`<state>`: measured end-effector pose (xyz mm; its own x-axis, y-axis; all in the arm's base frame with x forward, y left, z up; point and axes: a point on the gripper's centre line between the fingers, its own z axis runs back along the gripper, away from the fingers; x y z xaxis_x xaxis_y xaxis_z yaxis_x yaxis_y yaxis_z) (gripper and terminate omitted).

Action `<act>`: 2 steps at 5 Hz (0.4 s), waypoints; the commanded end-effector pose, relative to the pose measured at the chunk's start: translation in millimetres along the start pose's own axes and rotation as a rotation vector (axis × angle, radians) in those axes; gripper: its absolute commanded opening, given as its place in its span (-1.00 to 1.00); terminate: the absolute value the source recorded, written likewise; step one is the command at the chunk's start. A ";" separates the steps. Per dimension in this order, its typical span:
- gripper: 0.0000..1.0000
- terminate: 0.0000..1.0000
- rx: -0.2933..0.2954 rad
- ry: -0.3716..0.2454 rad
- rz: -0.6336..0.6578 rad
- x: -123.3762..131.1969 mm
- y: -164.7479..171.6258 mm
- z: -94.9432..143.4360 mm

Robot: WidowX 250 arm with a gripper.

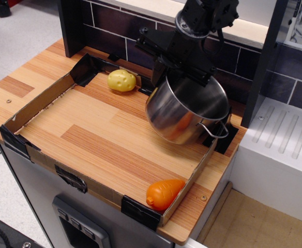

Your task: Upright metal pot

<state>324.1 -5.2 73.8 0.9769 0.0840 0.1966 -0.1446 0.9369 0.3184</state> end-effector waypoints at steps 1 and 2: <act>-1.00 -1.00 -0.094 -0.011 0.062 -14.7 21.6 -4.0; -1.00 -1.00 -0.062 -0.035 0.048 -22.1 25.7 -22.2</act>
<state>300.9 21.4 51.1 0.9664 0.1129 0.2311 -0.1702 0.9543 0.2457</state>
